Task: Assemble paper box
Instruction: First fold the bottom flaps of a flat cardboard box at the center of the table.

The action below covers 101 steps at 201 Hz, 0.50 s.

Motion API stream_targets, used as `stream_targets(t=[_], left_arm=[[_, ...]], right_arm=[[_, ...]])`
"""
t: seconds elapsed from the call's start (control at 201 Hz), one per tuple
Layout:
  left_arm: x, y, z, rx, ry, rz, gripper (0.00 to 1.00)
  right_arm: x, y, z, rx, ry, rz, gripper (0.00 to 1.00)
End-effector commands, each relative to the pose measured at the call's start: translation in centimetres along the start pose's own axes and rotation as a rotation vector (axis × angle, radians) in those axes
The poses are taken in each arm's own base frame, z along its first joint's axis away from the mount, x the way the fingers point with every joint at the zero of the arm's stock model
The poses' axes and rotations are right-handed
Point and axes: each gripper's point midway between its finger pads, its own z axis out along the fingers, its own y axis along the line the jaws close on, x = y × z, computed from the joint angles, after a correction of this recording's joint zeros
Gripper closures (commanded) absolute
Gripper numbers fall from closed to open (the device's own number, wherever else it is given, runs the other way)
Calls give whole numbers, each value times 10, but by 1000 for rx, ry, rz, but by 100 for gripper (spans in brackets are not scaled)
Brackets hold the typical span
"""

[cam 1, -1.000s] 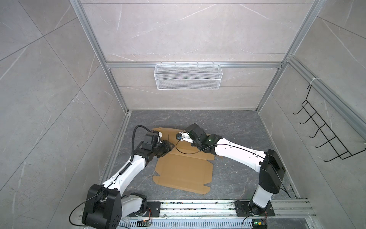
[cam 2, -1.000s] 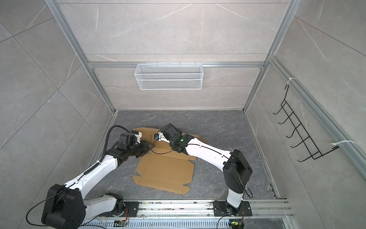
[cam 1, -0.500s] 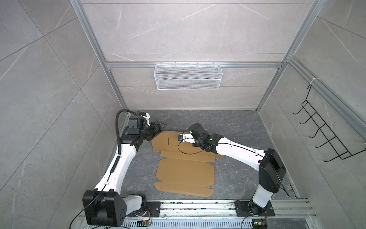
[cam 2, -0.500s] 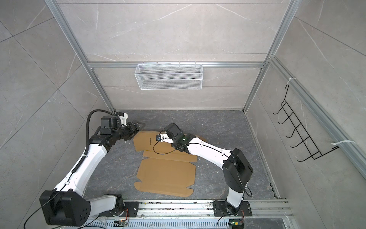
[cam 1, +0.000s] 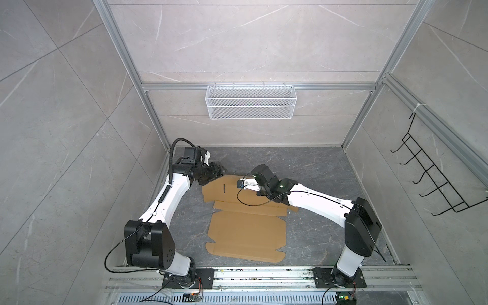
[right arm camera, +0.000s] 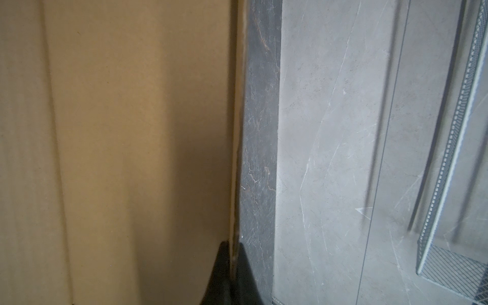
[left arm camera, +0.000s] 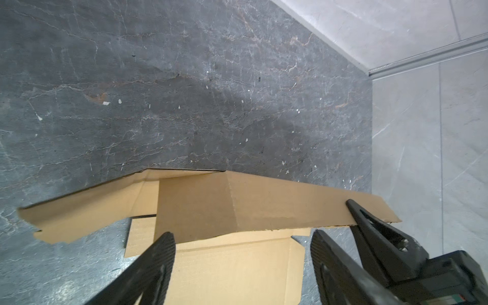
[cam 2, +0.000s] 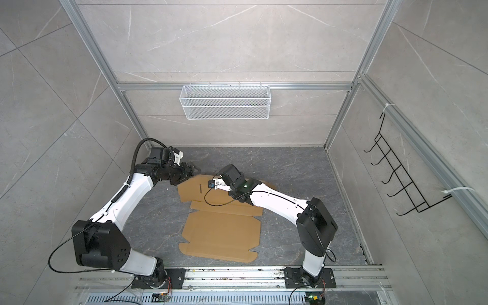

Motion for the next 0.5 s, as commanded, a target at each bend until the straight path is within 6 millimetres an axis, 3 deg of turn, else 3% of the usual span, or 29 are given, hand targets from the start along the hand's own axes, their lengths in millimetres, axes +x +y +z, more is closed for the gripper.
stream_targets(t=[0.0, 0.239, 0.498], left_arm=[[-12, -8, -5, -1, -20, 70, 17], [-32, -20, -16, -6, -38, 129, 17], [-24, -9, 10, -11, 34, 108, 17]], right_arm=[[-1, -6, -9, 16, -18, 18, 100], [-1, -7, -11, 21, -17, 18, 100], [-1, -9, -10, 25, -12, 25, 100]])
